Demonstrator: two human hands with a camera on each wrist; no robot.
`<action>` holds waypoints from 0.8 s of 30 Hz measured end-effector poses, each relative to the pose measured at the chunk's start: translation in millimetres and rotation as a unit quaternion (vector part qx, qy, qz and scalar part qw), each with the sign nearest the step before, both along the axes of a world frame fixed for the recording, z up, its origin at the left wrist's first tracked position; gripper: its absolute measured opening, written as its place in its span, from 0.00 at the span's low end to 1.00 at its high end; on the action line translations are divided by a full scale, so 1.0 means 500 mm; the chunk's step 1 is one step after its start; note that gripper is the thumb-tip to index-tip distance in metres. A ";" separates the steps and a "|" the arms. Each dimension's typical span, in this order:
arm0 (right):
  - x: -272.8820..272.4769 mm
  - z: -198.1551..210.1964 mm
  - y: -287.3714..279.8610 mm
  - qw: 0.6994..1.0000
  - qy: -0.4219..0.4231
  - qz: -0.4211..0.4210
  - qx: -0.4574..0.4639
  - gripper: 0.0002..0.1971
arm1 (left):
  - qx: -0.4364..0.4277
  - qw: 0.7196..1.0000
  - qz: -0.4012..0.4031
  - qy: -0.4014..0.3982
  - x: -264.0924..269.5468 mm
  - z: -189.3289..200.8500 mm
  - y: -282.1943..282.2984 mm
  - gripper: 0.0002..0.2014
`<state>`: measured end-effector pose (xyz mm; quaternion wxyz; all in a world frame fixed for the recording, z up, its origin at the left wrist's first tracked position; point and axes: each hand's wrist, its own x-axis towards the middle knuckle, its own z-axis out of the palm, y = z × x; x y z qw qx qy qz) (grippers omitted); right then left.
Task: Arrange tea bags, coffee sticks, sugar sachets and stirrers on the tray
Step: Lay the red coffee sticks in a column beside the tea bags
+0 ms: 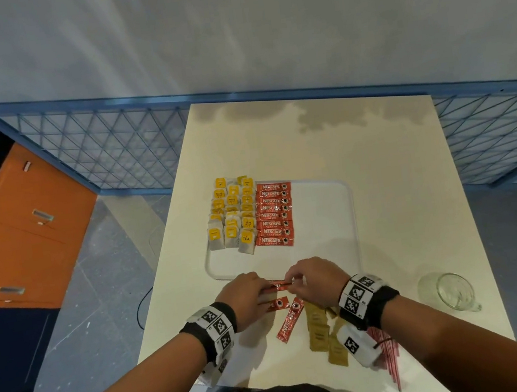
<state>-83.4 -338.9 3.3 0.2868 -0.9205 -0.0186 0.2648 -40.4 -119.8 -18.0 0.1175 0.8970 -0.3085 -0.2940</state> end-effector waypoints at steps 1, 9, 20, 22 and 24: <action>-0.009 0.003 0.004 1.000 0.000 0.021 -0.015 0.11 | 0.000 1.000 -0.002 -0.014 -0.009 -0.005 -0.001 0.17; -0.066 -0.018 0.031 0.989 -0.016 0.110 -0.099 0.14 | -0.031 0.998 0.014 -0.053 -0.060 -0.036 -0.005 0.24; -0.095 -0.057 0.046 0.984 -0.035 0.124 -0.125 0.12 | 0.051 0.995 0.030 -0.082 -0.080 -0.055 -0.012 0.19; -0.100 -0.063 0.046 0.979 -0.050 0.146 -0.132 0.12 | 0.065 0.994 0.038 -0.078 -0.080 -0.054 -0.010 0.17; -0.103 -0.067 0.046 0.974 -0.065 0.167 -0.139 0.13 | 0.071 0.994 0.052 -0.060 -0.080 -0.055 -0.007 0.16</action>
